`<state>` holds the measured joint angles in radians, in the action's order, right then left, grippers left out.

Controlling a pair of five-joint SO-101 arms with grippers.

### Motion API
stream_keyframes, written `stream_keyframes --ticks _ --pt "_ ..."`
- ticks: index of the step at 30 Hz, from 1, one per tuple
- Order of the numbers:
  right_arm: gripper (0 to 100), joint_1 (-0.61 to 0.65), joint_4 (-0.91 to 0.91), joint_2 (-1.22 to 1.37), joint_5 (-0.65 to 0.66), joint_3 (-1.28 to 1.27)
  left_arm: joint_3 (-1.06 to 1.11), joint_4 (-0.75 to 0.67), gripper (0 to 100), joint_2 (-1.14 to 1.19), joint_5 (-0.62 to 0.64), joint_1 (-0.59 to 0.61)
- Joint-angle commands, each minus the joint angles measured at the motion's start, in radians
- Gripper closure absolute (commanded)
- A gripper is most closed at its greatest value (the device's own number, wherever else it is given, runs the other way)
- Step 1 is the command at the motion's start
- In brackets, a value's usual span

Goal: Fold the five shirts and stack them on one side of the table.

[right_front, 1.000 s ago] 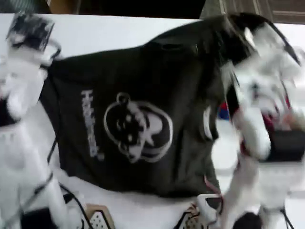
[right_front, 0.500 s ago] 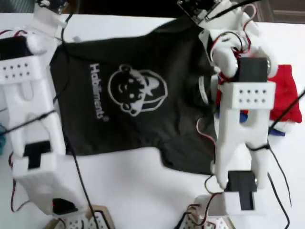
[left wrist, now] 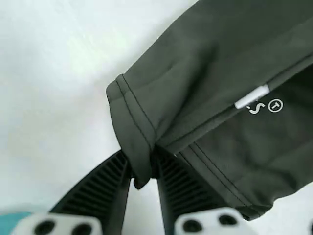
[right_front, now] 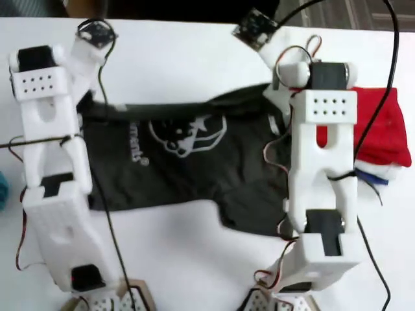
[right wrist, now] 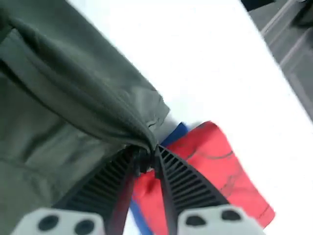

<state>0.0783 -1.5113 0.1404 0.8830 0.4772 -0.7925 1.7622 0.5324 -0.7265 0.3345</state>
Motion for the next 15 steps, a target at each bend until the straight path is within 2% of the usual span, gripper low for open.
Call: stream_keyframes --ticks 1,8,15 --pt "97.8 -0.025 -0.07 -0.004 0.0 0.048 0.024 0.023 98 -0.017 -0.009 -0.002" --pt "97.8 -0.094 -0.163 -0.005 -0.006 0.015 0.203 0.023 97 -0.023 -0.031 -0.003" --pt "97.8 -0.085 -0.137 -0.096 0.002 -0.204 0.398 -0.012 97 -0.175 -0.049 -0.002"
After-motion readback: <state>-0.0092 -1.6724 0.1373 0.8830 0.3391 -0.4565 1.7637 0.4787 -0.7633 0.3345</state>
